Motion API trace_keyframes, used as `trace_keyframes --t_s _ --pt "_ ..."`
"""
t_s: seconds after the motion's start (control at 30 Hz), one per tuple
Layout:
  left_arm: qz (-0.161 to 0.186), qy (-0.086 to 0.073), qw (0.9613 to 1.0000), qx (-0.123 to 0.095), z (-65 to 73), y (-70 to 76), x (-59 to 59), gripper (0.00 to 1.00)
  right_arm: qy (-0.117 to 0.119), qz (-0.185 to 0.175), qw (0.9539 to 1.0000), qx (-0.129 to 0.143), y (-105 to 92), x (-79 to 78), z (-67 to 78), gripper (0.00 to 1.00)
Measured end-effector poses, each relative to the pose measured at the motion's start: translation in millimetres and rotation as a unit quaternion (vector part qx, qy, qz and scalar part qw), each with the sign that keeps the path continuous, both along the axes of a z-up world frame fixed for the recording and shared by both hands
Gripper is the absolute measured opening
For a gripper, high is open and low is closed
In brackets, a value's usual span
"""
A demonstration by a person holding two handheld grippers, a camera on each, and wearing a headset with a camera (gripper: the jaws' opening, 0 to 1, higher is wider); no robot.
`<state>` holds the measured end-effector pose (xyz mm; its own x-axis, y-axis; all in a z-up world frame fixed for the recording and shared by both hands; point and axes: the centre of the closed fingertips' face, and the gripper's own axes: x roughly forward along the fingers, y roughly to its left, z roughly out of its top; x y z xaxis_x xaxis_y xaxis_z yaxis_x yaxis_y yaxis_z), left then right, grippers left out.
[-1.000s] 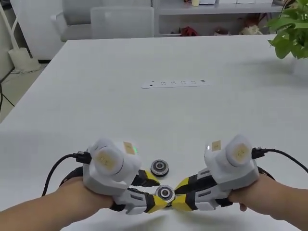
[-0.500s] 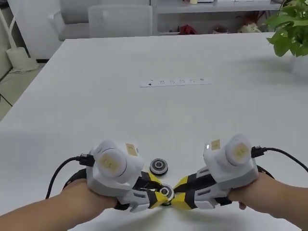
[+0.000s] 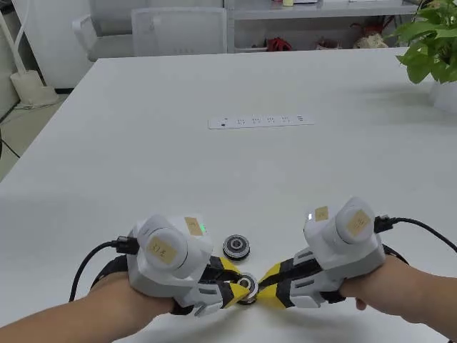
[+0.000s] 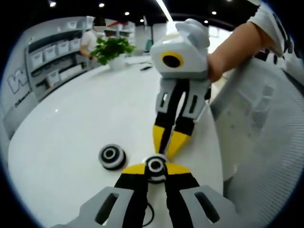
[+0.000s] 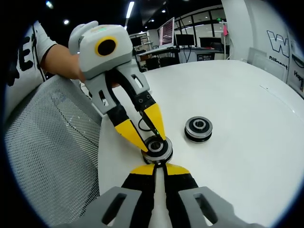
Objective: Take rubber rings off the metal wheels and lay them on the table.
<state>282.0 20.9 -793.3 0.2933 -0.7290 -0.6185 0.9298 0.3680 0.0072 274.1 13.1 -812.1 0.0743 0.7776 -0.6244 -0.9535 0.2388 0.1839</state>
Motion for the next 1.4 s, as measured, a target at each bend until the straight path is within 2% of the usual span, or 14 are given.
trace_keyframes --t_s 0.17,0.27,0.5,0.67,0.83,0.87,0.9,0.93,1.03,1.2,1.4 --pt "0.002 -0.006 1.0 0.003 -0.3 0.4 -0.8 0.14 0.007 -0.006 0.9999 0.002 0.8 0.0 1.0 0.02" --pt "-0.004 -0.014 0.9999 0.008 -0.5 0.5 -1.2 0.13 0.047 -0.033 0.9982 0.017 -0.3 1.8 1.7 0.0" --pt "-0.01 -0.019 0.9997 0.013 -0.8 0.1 -3.7 0.13 0.065 -0.049 0.9964 0.026 -1.9 3.3 2.8 0.0" --pt "-0.011 -0.019 0.9997 0.013 -1.1 0.2 -4.4 0.13 0.1 -0.09 0.9892 0.059 -5.0 11.1 7.8 0.0" --pt "-0.009 -0.018 0.9997 0.014 -1.0 0.3 -4.1 0.13 0.105 -0.096 0.9876 0.066 -4.3 12.7 9.6 0.0" --pt "-0.008 -0.018 0.9997 0.013 -1.0 0.2 -3.9 0.13 0.119 -0.111 0.9833 0.082 -2.0 14.7 13.1 0.0" --pt "-0.006 -0.019 0.9997 0.013 -1.0 0.2 -3.7 0.13 0.128 -0.118 0.9809 0.088 -3.0 16.3 14.1 0.0" --pt "-0.005 -0.019 0.9997 0.013 -0.9 0.0 -3.7 0.13 0.122 -0.116 0.9821 0.084 -5.1 17.8 12.9 0.0" --pt "-0.003 -0.022 0.9997 0.015 -0.8 -1.4 -4.3 0.13 0.13 -0.123 0.9794 0.092 -5.2 17.3 13.8 0.0" --pt "0.0 -0.024 0.9996 0.017 -0.9 -1.8 -4.3 0.13 0.131 -0.116 0.9797 0.097 -2.1 14.3 16.5 0.0" --pt "0.002 -0.026 0.9994 0.02 -1.1 -2.1 -4.5 0.12 0.126 -0.105 0.9819 0.094 -0.3 11.3 18.9 0.0"
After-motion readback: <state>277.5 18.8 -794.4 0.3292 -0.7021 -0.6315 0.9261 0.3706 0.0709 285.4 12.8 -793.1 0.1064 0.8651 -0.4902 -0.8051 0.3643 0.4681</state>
